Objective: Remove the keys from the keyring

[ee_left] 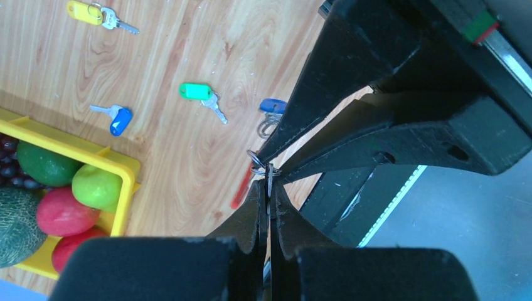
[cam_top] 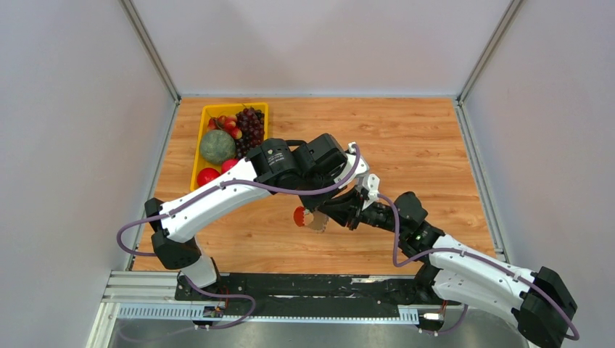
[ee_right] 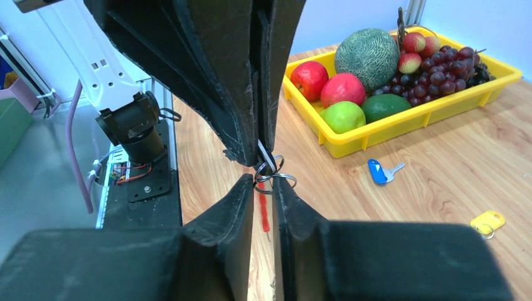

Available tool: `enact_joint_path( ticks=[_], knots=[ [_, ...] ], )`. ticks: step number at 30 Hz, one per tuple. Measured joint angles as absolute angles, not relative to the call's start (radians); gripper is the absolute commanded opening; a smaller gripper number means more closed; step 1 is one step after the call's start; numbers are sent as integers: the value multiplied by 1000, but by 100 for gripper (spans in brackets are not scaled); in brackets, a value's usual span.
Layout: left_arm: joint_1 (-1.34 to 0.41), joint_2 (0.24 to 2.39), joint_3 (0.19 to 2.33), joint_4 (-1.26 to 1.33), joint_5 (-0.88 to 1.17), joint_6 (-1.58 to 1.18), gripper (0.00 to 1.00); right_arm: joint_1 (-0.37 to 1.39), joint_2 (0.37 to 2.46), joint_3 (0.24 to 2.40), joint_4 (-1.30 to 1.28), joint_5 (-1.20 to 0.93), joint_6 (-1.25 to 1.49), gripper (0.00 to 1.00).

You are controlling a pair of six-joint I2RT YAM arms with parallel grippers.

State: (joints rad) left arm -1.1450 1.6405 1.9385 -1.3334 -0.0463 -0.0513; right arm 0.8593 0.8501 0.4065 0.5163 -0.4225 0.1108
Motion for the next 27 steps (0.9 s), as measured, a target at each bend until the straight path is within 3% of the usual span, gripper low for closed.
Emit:
enact_joint_path(
  ticks=[2, 3, 27],
  knots=[
    [-1145, 1641, 1938, -1333, -43, -52, 0, 861, 850, 406, 518, -410, 111, 1],
    [-1145, 1641, 1938, -1333, -43, -53, 0, 861, 849, 406, 517, -408, 109, 0],
    [-1067, 1631, 1863, -1288, 50, -104, 0, 861, 728, 412, 355, -530, -17, 0]
  ],
)
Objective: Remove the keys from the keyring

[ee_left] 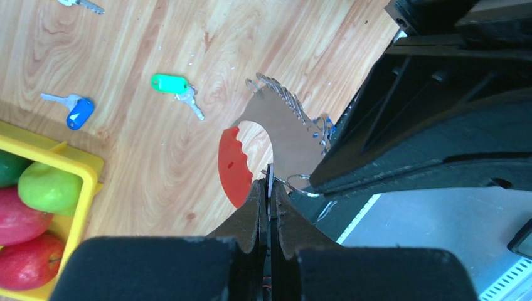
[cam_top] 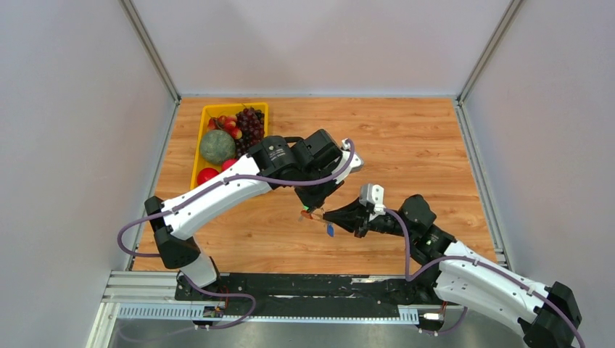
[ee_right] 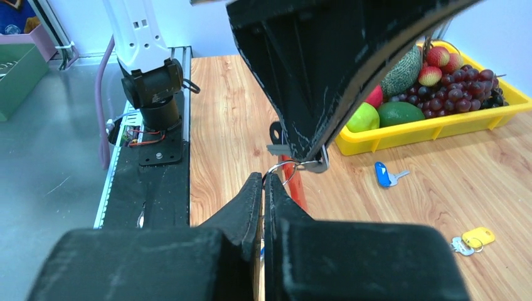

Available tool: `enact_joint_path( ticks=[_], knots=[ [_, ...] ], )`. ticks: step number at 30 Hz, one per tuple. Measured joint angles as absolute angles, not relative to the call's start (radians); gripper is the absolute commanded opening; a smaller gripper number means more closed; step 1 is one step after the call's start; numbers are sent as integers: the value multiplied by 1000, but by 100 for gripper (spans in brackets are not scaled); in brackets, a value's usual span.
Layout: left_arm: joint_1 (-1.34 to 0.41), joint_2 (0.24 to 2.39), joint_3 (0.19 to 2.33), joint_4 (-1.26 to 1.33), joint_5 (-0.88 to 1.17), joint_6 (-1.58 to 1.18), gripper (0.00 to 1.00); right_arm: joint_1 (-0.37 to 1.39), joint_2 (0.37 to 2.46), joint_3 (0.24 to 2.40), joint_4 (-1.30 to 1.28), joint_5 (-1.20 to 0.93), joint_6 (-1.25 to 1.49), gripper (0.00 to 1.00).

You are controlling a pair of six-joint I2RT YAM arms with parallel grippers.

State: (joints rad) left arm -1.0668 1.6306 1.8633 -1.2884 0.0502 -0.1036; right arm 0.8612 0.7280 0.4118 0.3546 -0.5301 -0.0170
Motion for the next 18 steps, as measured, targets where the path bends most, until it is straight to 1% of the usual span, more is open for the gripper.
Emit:
enact_joint_path(
  ticks=[8, 18],
  knots=[
    [-1065, 1631, 1837, -1265, 96, -104, 0, 861, 696, 406, 339, -555, -38, 0],
    [-1065, 1612, 1837, -1259, 83, -105, 0, 861, 676, 406, 329, -546, -46, 0]
  ],
)
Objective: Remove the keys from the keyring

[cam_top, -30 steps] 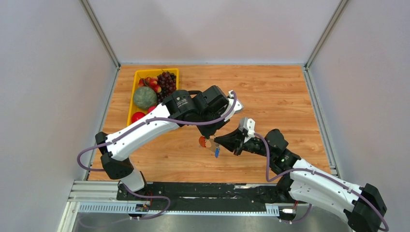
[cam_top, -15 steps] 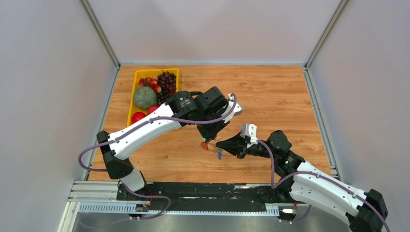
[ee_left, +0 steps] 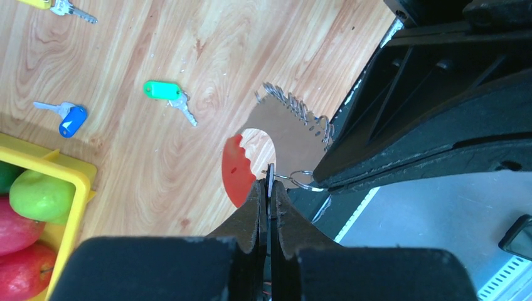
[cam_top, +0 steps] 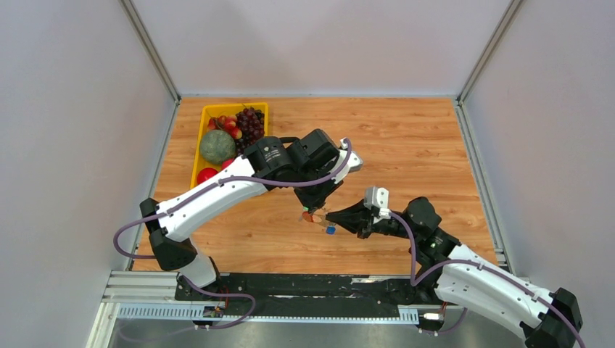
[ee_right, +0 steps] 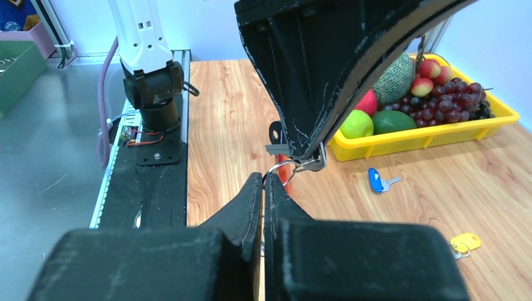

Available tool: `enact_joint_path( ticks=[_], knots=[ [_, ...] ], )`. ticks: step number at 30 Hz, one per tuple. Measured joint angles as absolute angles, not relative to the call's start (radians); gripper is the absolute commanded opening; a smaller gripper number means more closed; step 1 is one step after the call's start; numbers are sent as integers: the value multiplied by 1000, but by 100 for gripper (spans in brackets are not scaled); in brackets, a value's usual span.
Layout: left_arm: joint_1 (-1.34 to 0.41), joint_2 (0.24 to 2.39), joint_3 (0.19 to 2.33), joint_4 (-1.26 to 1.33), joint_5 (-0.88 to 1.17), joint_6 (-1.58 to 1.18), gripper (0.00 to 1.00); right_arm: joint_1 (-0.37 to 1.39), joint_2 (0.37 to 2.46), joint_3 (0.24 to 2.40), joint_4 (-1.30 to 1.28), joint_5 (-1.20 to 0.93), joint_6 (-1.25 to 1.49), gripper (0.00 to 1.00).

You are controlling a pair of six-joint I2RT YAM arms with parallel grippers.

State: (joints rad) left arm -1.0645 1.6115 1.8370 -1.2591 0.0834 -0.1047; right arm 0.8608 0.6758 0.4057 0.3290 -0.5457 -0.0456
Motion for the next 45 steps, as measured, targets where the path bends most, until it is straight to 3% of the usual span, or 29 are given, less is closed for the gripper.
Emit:
enact_joint_path(
  ticks=[26, 45],
  knots=[
    [-1060, 1578, 1824, -1216, 97, -108, 0, 862, 592, 376, 315, -447, -50, 0],
    [-1060, 1544, 1805, -1192, 101, -109, 0, 862, 654, 373, 368, -344, 77, 0]
  ],
)
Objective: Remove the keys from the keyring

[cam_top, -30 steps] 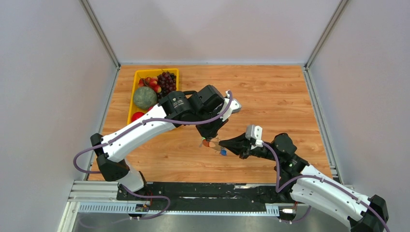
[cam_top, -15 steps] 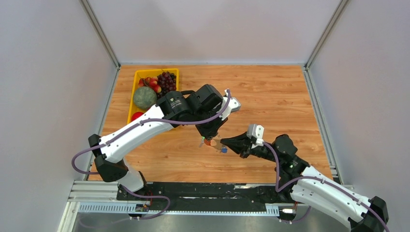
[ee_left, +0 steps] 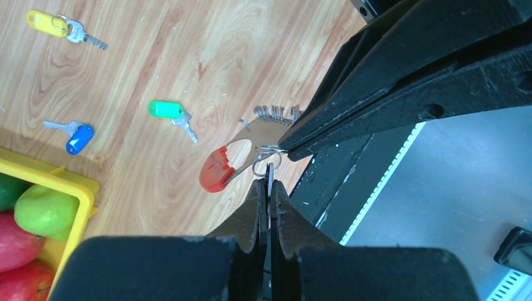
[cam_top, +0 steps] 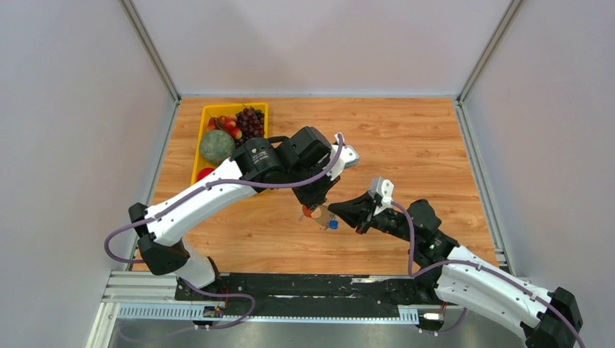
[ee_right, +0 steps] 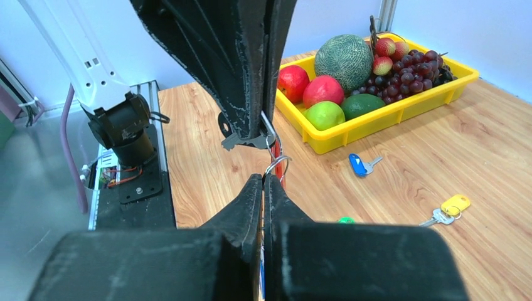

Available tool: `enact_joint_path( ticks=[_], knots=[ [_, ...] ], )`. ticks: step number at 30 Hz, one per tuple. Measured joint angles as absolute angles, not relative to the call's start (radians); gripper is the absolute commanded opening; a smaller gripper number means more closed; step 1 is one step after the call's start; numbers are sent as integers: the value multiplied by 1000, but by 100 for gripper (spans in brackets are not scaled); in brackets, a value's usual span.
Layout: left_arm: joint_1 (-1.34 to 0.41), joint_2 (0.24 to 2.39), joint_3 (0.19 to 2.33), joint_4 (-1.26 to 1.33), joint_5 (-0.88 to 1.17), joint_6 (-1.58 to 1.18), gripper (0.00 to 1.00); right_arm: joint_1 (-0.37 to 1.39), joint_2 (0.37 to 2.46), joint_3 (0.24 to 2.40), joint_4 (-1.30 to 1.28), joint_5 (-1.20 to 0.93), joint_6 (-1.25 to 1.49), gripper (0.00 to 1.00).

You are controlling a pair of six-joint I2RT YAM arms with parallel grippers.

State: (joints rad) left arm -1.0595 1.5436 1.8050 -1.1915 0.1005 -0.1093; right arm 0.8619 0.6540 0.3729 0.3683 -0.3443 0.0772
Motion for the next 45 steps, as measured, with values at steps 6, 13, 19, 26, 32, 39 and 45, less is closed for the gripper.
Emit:
enact_joint_path(
  ticks=[6, 13, 19, 26, 32, 39, 45],
  knots=[
    [-1058, 1521, 1777, -1172, 125, -104, 0, 849, 688, 373, 414, -339, 145, 0],
    [-1053, 1493, 1717, -1131, 158, -56, 0, 828, 724, 373, 447, -350, 228, 6],
    [-1055, 1442, 1636, -1089, 166, 8, 0, 817, 763, 389, 436, -369, 279, 34],
    [-1061, 1411, 1629, -1071, 146, 57, 0, 815, 704, 403, 367, -393, 197, 51],
    [-1061, 1393, 1614, -1063, 138, 94, 0, 815, 624, 403, 292, -421, 84, 50],
    [-1061, 1328, 1553, -1040, 180, 162, 0, 815, 623, 405, 258, -408, -14, 45],
    [-1069, 1280, 1530, -1023, 213, 224, 0, 815, 698, 437, 250, -430, -70, 43]
  ],
)
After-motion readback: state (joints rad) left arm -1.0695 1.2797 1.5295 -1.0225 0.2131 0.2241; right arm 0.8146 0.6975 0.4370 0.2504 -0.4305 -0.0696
